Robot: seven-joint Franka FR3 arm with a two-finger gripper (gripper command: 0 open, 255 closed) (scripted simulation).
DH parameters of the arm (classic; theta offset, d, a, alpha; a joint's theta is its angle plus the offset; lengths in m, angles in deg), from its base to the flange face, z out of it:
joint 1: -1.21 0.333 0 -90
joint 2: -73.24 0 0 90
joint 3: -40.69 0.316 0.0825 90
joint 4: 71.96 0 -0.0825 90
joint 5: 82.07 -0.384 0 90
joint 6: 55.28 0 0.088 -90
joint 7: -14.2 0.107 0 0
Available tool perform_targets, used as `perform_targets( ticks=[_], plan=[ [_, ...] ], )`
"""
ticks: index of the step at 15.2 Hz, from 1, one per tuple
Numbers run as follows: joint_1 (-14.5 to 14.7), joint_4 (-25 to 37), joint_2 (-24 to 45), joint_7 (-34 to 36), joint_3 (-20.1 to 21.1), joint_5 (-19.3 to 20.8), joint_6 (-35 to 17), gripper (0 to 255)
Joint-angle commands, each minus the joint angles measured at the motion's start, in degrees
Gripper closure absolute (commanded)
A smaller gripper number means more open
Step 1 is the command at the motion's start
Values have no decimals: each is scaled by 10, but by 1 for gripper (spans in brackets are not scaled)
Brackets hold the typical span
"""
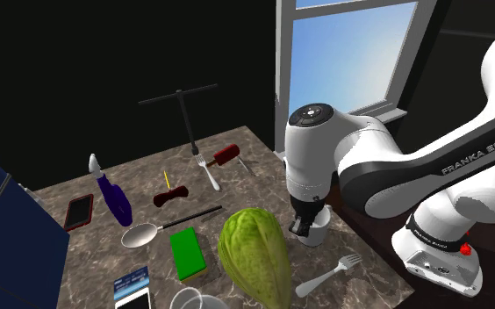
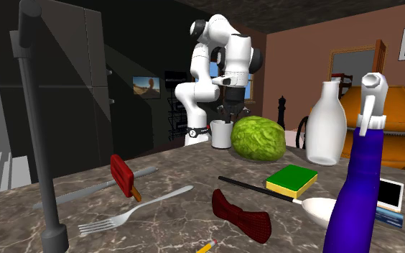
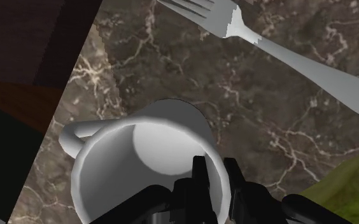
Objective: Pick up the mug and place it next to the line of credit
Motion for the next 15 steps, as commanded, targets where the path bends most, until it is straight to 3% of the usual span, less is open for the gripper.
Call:
perform_targets(
  ticks=[1, 5, 15],
  plan=[
    [0, 0, 0, 0, 0, 0, 0, 255],
    [0, 0, 0, 0, 0, 0, 0, 255],
    [8, 45, -48, -11, -30, 0, 92, 255]
  ],
)
